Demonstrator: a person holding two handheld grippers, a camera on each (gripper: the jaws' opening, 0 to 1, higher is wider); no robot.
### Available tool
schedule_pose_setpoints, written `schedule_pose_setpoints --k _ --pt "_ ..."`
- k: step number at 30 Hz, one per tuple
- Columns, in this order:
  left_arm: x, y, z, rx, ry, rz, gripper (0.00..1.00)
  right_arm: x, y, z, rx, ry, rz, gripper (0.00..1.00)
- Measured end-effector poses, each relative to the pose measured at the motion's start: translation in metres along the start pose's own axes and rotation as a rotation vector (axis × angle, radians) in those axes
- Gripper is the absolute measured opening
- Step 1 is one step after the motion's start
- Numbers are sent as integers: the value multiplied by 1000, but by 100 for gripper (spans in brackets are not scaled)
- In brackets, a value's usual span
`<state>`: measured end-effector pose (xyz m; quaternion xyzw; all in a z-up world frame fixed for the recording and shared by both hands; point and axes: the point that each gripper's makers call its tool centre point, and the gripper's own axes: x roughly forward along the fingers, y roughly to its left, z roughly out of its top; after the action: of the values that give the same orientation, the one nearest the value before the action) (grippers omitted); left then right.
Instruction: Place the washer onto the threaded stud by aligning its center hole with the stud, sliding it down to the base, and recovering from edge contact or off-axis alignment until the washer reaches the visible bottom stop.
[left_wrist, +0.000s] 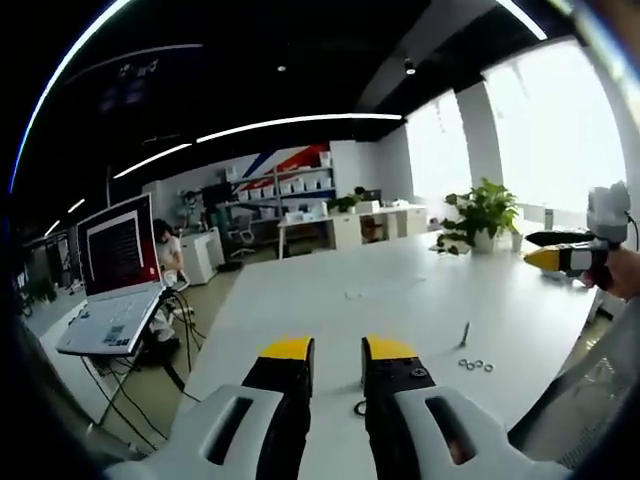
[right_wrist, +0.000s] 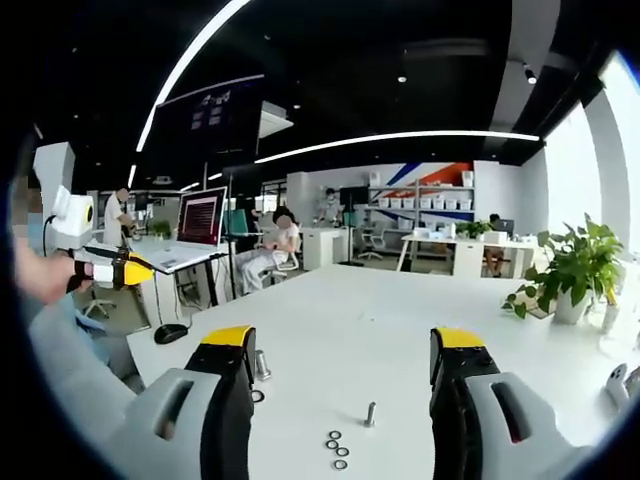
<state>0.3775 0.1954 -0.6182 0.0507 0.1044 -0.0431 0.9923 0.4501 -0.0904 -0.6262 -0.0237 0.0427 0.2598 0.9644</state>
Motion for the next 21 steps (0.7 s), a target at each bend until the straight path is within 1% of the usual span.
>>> schedule_pose_setpoints --k 2,5,7,11,14,20,21 --pt "4 1 5 -35 -16 14 17 0 -1 0 4 0 -3 73" --pt "14 -4 4 -56 -18 15 17 0 -2 -1 6 1 -5 73" --pt "22 -10 -1 -69 2 15 17 0 -2 -1 8 1 -5 73" --pt "33 -19 -5 -50 -5 14 18 0 -3 -1 9 3 -8 73" --pt "42 -25 -11 -60 -1 7 19 0 -3 -1 10 3 -8 72" --pt "55 -35 -28 -48 15 5 23 0 -1 -1 4 4 -2 72" --pt "58 -37 -32 -49 26 2 23 0 -1 -1 4 3 -3 72"
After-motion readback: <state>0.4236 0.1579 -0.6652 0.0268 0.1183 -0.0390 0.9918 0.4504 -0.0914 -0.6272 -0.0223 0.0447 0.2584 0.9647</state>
